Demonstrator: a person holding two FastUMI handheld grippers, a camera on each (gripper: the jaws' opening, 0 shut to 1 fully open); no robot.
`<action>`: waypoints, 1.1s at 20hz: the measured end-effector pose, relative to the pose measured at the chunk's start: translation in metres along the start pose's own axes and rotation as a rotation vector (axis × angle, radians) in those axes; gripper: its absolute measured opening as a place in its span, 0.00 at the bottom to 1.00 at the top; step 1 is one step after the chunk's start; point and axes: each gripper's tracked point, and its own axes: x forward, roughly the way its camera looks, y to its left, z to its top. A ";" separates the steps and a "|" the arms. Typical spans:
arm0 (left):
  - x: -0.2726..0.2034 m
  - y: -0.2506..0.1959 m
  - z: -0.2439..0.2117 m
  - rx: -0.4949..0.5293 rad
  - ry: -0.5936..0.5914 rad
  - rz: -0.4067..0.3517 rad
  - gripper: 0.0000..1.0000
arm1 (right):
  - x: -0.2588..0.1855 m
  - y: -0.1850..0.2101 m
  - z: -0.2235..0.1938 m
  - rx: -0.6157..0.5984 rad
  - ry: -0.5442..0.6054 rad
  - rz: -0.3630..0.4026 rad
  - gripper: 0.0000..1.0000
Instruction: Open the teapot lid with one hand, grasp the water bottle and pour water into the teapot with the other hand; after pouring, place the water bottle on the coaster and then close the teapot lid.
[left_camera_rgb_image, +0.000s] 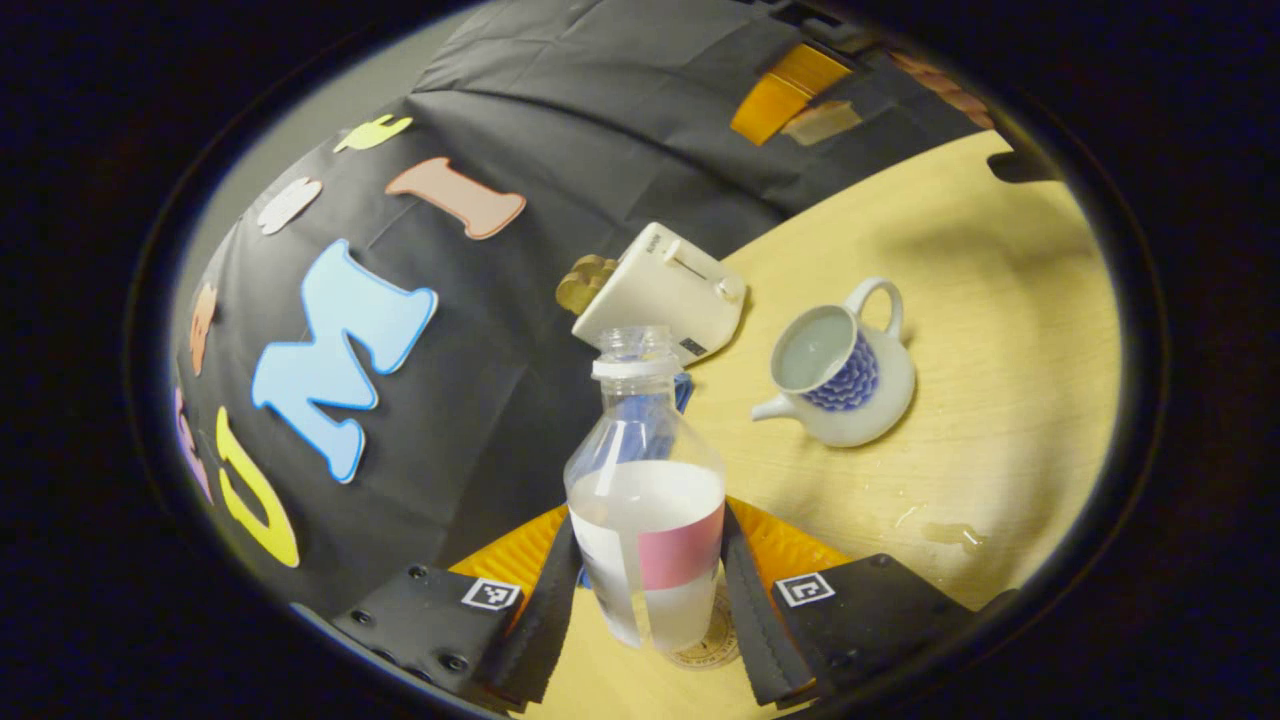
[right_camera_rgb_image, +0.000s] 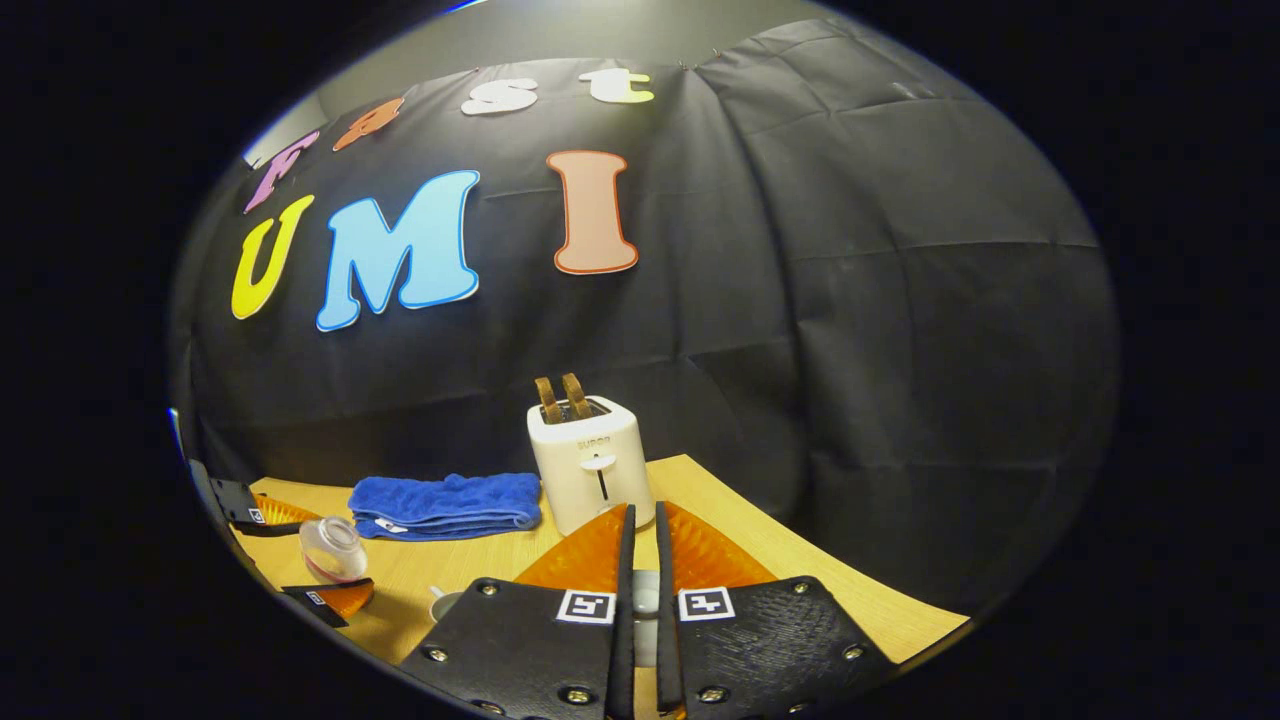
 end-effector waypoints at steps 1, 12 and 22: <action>0.001 -0.002 0.003 0.039 -0.002 -0.007 0.84 | -0.001 0.001 0.001 0.013 -0.003 0.012 0.09; 0.022 -0.004 0.011 0.438 0.061 -0.055 0.83 | -0.009 0.003 0.011 0.033 -0.025 0.029 0.09; 0.028 0.008 0.026 0.757 0.097 -0.075 0.83 | -0.008 0.008 0.012 0.021 -0.029 0.040 0.08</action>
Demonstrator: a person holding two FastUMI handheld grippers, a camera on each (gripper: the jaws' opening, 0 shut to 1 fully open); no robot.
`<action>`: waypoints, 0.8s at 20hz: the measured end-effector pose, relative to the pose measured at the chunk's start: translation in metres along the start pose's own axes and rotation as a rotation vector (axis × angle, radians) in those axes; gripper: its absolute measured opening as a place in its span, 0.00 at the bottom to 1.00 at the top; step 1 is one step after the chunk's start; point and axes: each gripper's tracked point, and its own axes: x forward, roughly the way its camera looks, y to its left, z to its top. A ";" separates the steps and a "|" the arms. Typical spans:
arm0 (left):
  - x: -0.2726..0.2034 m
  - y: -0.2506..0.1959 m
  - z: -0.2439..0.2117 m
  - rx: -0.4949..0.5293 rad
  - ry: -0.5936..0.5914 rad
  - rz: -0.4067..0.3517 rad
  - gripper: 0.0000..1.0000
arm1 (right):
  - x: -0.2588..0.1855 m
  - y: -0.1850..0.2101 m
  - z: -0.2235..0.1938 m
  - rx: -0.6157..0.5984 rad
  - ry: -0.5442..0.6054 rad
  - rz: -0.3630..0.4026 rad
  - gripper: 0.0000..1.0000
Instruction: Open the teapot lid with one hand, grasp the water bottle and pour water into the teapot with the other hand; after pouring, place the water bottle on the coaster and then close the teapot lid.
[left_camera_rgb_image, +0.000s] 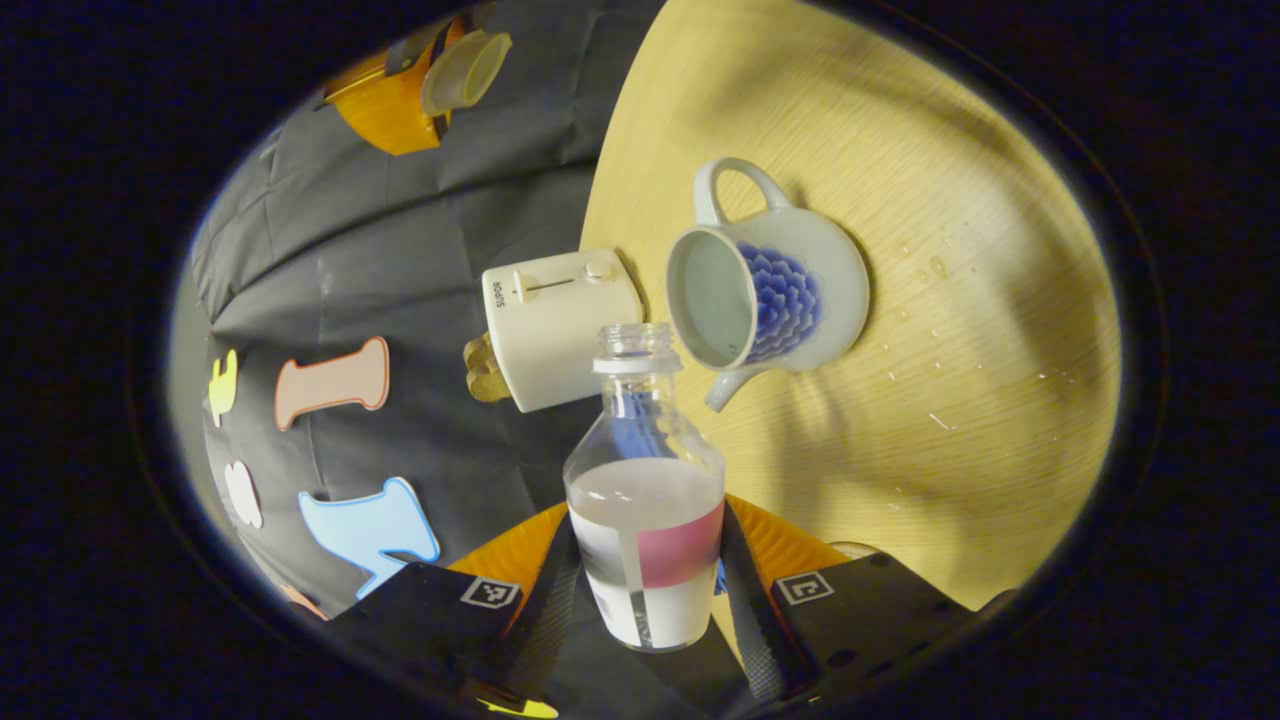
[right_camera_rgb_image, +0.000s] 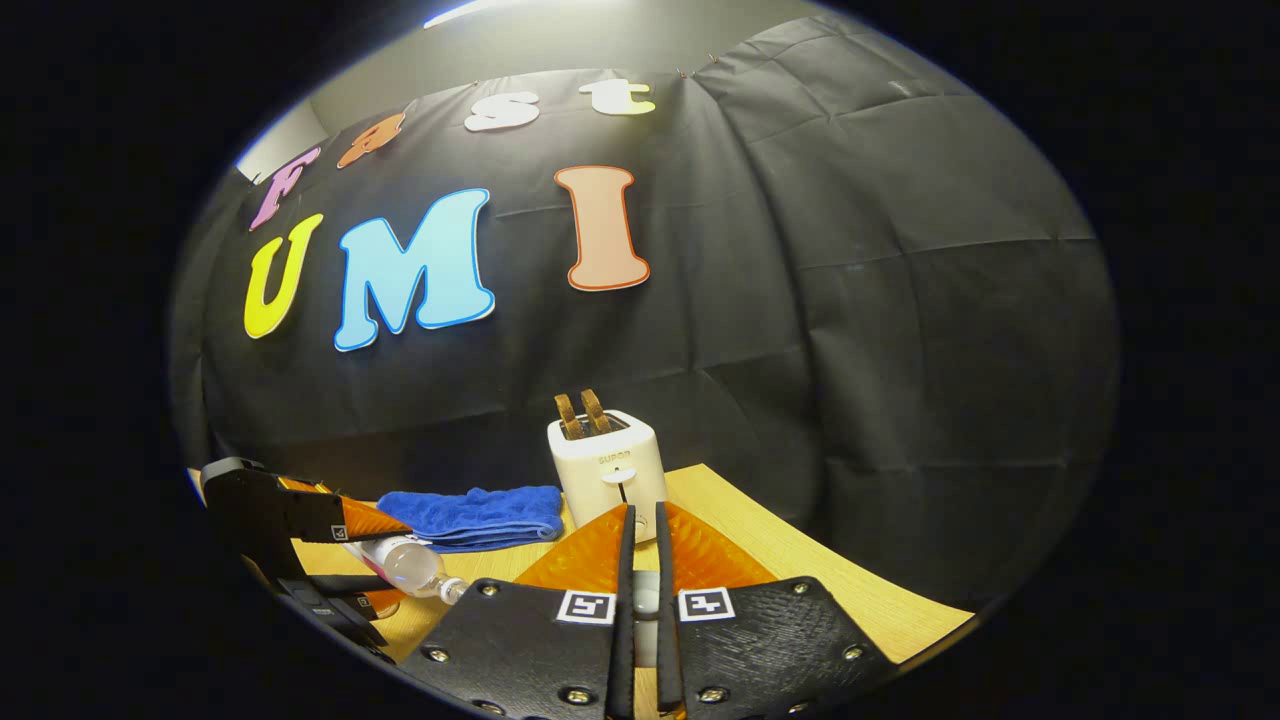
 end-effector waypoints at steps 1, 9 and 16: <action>-0.001 0.004 0.001 0.026 0.003 0.006 0.83 | 0.000 0.001 -0.001 0.003 0.002 0.003 0.08; -0.004 0.016 -0.003 0.161 0.044 -0.010 0.83 | 0.001 0.005 -0.001 0.008 0.000 0.018 0.09; -0.009 0.025 0.001 0.291 0.075 -0.023 0.83 | 0.001 0.009 -0.002 0.011 0.006 0.032 0.09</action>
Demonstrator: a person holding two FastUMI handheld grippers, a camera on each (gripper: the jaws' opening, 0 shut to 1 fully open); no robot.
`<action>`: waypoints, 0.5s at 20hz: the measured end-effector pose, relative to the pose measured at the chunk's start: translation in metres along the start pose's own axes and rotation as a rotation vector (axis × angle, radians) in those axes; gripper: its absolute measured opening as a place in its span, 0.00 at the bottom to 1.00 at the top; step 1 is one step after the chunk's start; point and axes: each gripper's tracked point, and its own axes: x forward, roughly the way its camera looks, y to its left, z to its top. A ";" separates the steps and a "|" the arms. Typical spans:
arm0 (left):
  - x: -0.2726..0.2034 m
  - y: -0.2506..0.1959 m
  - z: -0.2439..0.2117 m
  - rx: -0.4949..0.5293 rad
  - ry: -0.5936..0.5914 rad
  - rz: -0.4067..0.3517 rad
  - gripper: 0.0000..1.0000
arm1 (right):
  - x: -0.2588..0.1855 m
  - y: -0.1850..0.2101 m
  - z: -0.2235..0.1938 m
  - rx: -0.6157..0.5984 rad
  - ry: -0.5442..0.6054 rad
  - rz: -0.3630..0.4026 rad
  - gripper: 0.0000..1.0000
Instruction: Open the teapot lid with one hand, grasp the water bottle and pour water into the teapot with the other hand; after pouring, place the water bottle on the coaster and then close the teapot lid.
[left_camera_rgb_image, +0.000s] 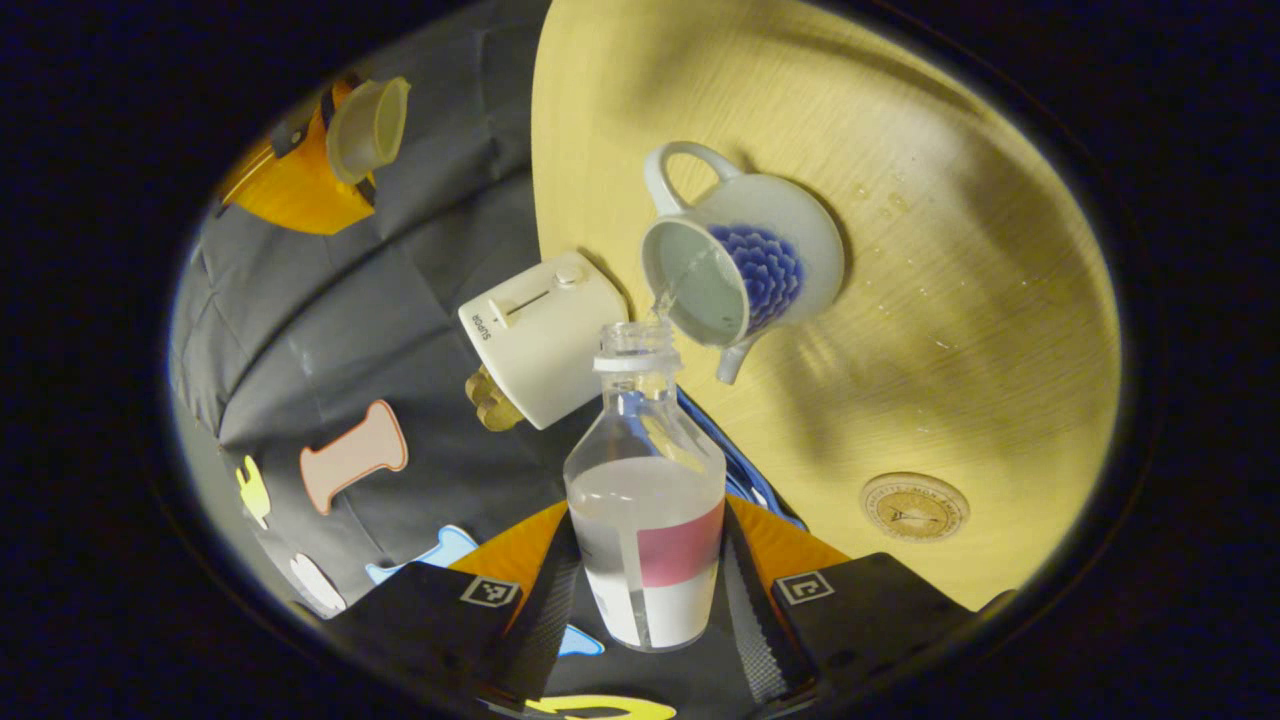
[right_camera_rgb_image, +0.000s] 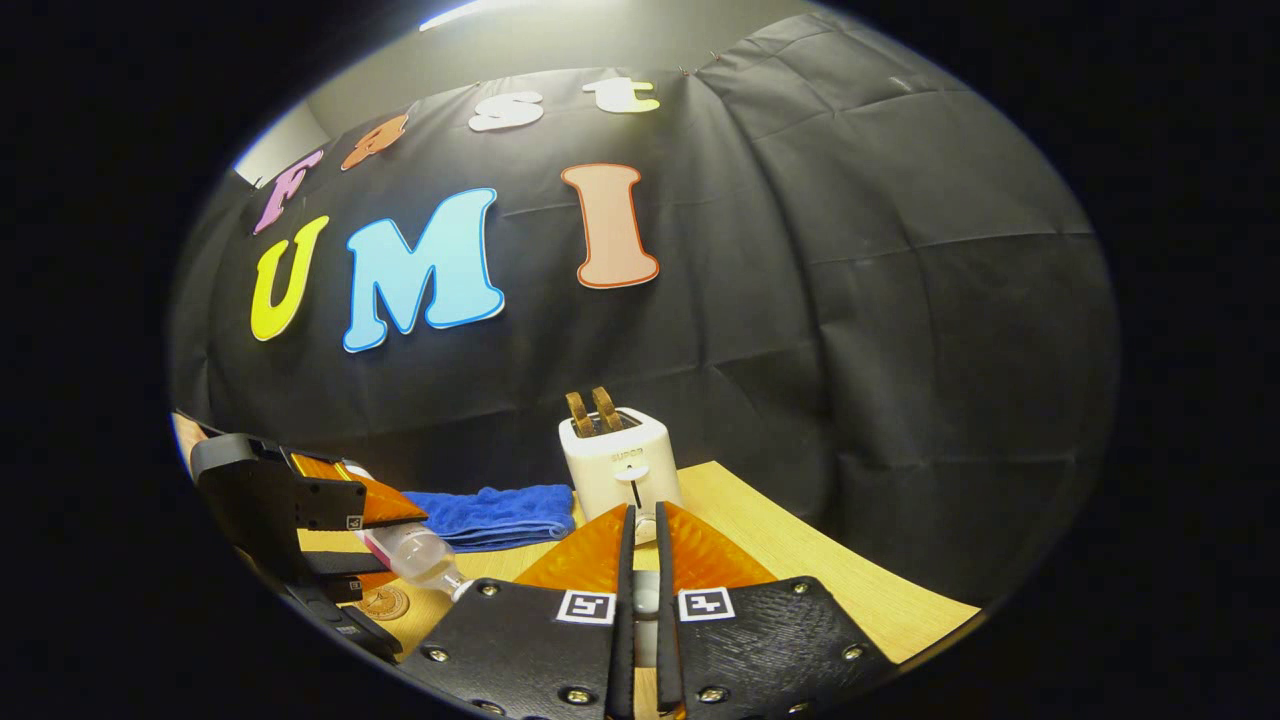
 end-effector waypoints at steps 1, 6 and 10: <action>0.001 0.003 0.001 0.018 0.000 -0.001 0.83 | -0.001 0.000 -0.001 0.001 0.000 0.001 0.09; -0.005 0.006 0.005 0.087 0.015 -0.020 0.83 | 0.001 0.001 -0.001 0.007 0.003 0.007 0.09; -0.007 0.012 0.004 0.161 0.031 -0.006 0.84 | 0.000 0.001 -0.001 0.009 0.001 0.010 0.09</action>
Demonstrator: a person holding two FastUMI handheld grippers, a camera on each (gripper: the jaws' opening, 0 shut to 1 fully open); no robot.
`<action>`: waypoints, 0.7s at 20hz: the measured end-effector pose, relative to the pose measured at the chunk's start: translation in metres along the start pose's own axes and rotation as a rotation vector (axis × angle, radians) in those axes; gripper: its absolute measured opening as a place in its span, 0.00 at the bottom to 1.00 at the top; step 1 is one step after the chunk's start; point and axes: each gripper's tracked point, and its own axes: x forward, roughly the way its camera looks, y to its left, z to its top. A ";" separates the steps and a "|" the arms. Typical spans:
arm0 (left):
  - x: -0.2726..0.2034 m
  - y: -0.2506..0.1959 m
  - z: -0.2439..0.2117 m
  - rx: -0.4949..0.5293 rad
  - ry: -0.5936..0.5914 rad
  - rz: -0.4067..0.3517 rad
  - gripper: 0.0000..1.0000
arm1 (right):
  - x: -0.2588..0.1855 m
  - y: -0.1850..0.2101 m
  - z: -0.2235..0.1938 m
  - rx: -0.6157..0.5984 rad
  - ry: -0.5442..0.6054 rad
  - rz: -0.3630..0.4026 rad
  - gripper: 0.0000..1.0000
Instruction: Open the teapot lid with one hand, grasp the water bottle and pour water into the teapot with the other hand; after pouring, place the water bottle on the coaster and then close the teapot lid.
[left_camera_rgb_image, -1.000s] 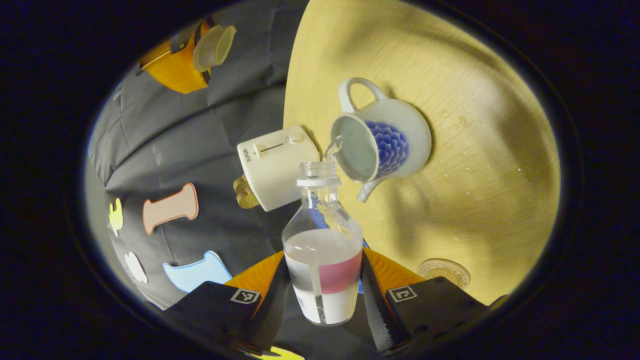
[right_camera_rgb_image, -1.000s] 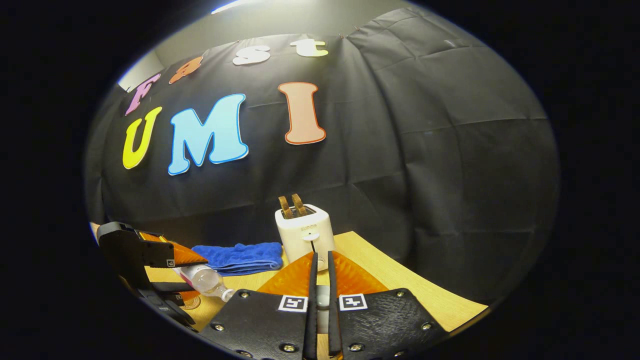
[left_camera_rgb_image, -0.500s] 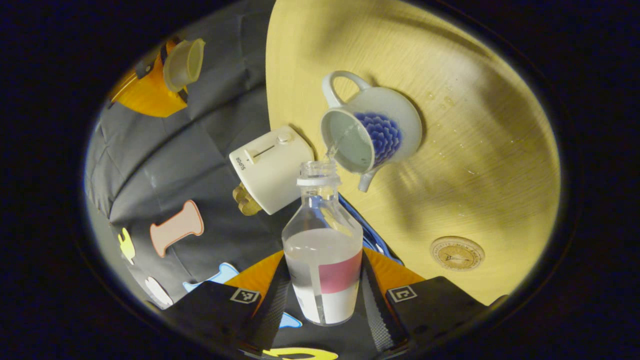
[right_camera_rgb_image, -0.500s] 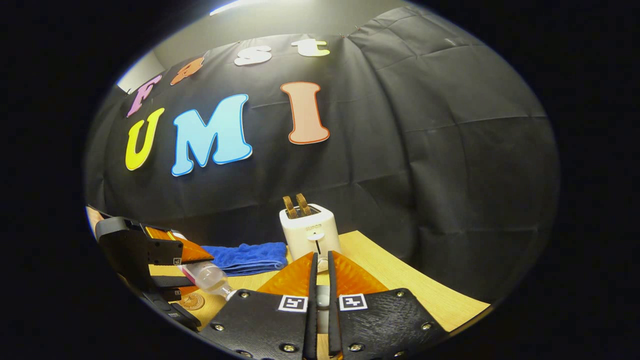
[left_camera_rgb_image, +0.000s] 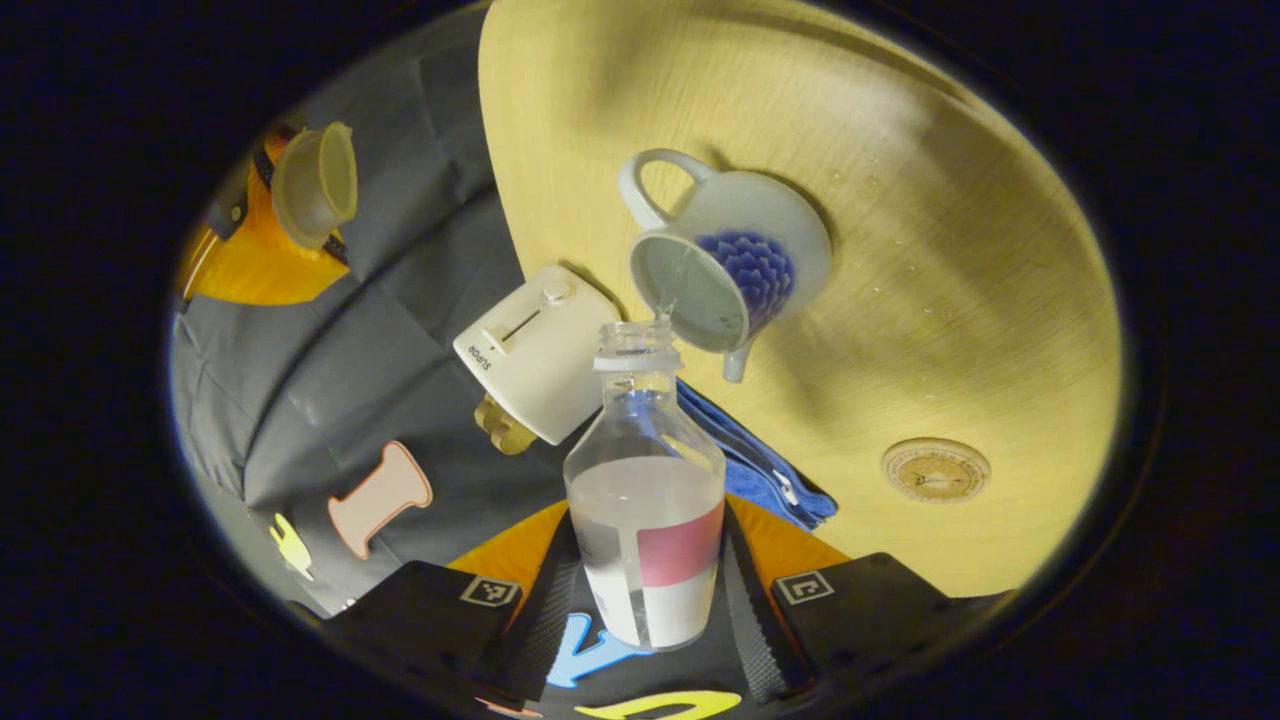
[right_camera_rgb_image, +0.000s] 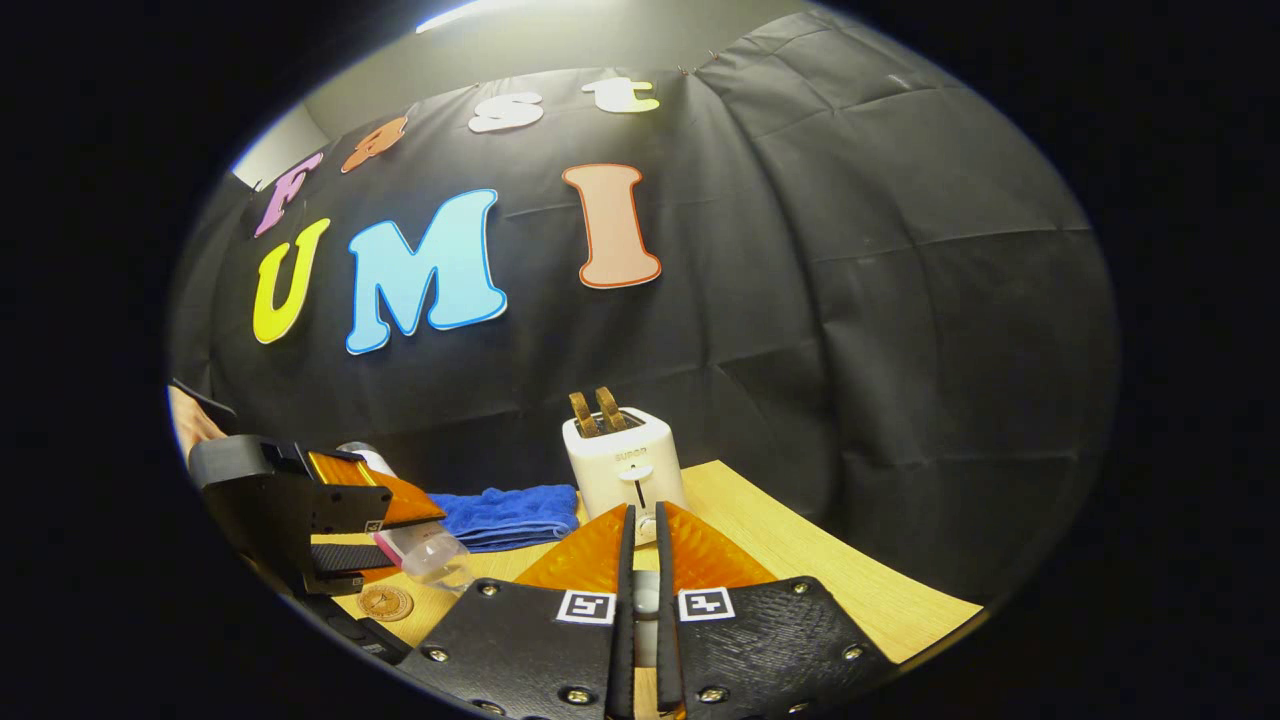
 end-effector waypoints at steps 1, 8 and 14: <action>-0.001 0.002 0.000 0.013 0.000 0.001 0.84 | 0.000 -0.001 0.000 0.001 -0.001 0.000 0.09; -0.002 0.005 0.002 0.042 0.005 0.002 0.84 | -0.001 -0.002 0.001 0.020 0.001 0.006 0.09; -0.004 0.007 -0.001 0.069 0.017 -0.002 0.79 | -0.001 -0.001 0.002 0.024 -0.001 0.011 0.09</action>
